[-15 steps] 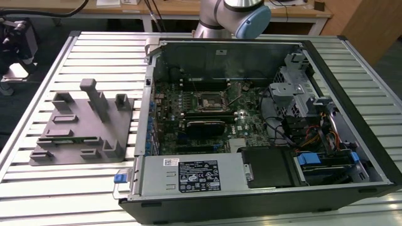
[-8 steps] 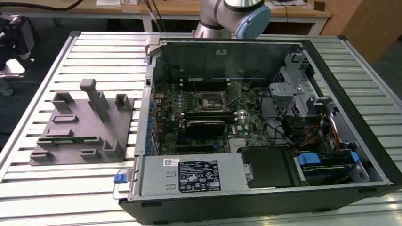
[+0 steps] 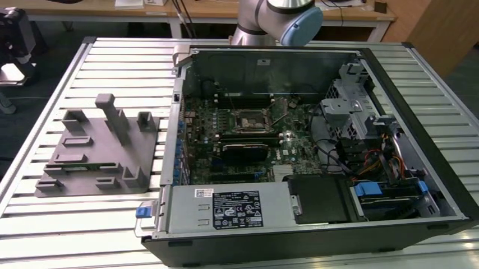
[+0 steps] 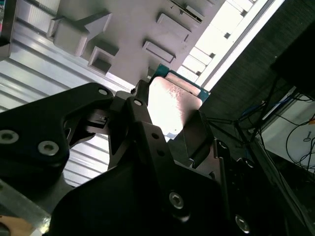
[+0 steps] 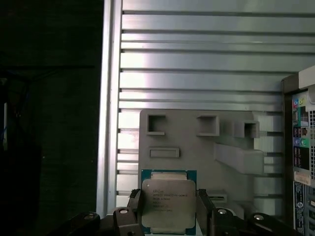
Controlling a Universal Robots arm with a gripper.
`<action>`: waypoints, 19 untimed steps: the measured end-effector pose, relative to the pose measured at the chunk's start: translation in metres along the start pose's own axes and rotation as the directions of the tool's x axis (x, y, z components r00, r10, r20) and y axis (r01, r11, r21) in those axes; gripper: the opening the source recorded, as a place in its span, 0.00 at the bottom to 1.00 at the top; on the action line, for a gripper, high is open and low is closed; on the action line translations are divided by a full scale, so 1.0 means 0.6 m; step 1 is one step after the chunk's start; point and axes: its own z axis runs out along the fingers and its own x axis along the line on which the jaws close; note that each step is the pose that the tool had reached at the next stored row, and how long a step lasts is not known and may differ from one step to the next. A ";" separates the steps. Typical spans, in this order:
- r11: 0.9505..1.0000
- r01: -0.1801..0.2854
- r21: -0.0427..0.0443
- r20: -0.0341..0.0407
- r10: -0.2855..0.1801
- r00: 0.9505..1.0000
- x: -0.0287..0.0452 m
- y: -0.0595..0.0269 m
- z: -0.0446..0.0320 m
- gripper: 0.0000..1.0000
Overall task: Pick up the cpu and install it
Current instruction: 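Pick up the cpu and move it towards the insertion slot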
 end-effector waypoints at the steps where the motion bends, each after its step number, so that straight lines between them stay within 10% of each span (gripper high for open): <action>1: 1.000 0.000 0.000 0.000 0.000 1.000 0.000 0.000 -0.003 0.53; 11: 1.000 0.000 0.000 0.000 0.000 1.000 0.000 0.003 -0.033 0.53; 19: 1.000 0.000 0.000 0.000 0.000 1.000 -0.020 0.003 -0.033 0.53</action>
